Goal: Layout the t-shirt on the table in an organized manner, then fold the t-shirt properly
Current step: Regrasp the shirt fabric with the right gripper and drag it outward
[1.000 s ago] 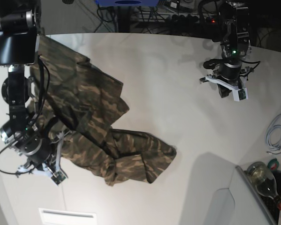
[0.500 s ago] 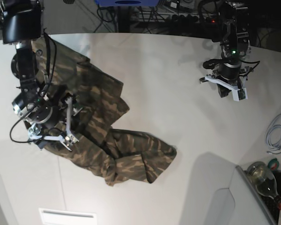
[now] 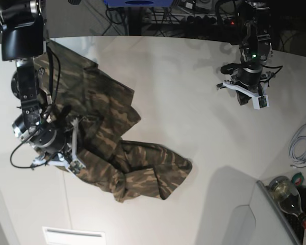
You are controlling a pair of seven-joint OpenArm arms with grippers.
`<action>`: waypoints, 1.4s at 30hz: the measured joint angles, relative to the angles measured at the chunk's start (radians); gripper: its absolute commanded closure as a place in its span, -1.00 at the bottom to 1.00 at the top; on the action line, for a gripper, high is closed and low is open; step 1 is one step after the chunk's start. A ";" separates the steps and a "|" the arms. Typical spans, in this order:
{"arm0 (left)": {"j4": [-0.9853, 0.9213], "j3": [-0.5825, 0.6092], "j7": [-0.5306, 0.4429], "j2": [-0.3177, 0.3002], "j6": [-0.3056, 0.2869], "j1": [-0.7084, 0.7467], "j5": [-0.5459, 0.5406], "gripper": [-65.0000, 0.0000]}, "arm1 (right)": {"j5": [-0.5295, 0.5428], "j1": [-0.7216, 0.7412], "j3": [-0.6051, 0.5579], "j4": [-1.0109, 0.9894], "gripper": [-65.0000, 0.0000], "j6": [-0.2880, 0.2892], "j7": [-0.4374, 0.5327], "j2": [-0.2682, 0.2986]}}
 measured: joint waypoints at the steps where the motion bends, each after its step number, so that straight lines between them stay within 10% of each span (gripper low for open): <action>1: 0.000 0.000 0.000 0.000 0.000 0.000 0.000 1.00 | -0.005 0.023 0.000 0.005 1.00 0.000 -0.008 0.000; 9: 0.000 0.008 0.000 0.003 0.000 0.000 -0.001 1.00 | -0.158 0.164 -0.003 0.013 0.90 0.000 -0.036 -0.001; 17: 0.000 0.000 -0.001 0.017 0.000 0.000 0.000 1.00 | -0.171 -0.076 -0.072 0.103 -0.83 0.002 -0.082 -0.002; 19: 0.000 0.000 0.000 0.016 0.000 0.000 0.000 1.00 | -0.160 -0.108 -0.086 0.103 -0.94 0.007 -0.049 -0.010; 29: 0.000 0.007 0.000 0.016 0.004 -0.004 0.000 1.00 | -0.171 -0.014 0.008 -0.136 -0.39 0.001 0.035 -0.050; 36: 0.000 0.005 0.000 0.016 0.004 0.002 0.000 1.00 | -0.171 0.056 0.041 -0.184 0.95 0.001 0.033 -0.050; 42: 0.000 0.005 0.000 0.016 0.004 0.002 0.000 1.00 | -0.181 0.074 0.040 -0.121 1.00 0.000 0.029 -0.045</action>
